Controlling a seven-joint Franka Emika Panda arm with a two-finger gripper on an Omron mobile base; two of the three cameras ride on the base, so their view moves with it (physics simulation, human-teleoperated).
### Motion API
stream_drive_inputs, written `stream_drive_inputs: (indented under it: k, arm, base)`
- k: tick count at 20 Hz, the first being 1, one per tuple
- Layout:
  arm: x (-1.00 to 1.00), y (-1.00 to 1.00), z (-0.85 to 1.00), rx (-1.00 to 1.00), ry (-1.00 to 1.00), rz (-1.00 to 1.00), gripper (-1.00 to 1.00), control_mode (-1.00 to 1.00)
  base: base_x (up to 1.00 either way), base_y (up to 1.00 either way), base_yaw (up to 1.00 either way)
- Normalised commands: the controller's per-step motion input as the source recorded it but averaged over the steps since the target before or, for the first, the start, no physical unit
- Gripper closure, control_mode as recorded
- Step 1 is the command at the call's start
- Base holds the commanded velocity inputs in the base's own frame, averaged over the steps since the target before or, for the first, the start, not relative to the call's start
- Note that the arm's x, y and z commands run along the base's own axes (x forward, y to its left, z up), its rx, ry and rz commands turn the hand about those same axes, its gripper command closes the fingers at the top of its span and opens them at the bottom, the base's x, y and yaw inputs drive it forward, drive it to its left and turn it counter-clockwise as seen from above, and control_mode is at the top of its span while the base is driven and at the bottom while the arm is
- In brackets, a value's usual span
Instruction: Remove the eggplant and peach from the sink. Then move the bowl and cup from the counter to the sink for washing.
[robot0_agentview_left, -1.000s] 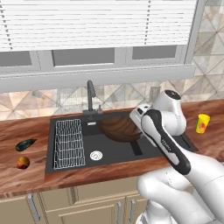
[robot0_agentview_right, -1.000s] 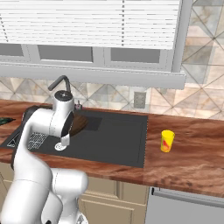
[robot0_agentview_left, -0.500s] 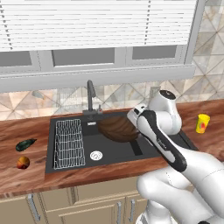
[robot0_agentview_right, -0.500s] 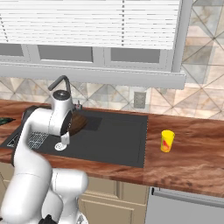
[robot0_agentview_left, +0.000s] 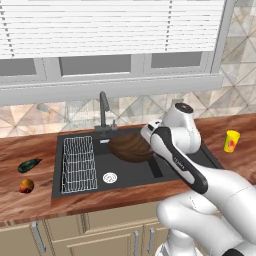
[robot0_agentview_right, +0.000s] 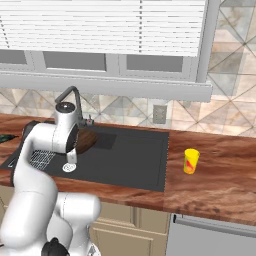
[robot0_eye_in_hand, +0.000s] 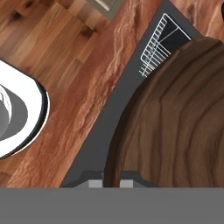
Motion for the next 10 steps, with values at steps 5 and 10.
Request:
stream_drive_inputs:
  k: [5,10]
  arm:
    - [0.04,0.09,-0.02,-0.02,0.00,0.00,1.00,-1.00]
    - [0.05,0.07,-0.04,-0.04,0.00,0.00,1.00,-1.00]
  base:
    - [0.00,0.00,0.00]
    - [0.00,0.00,0.00]
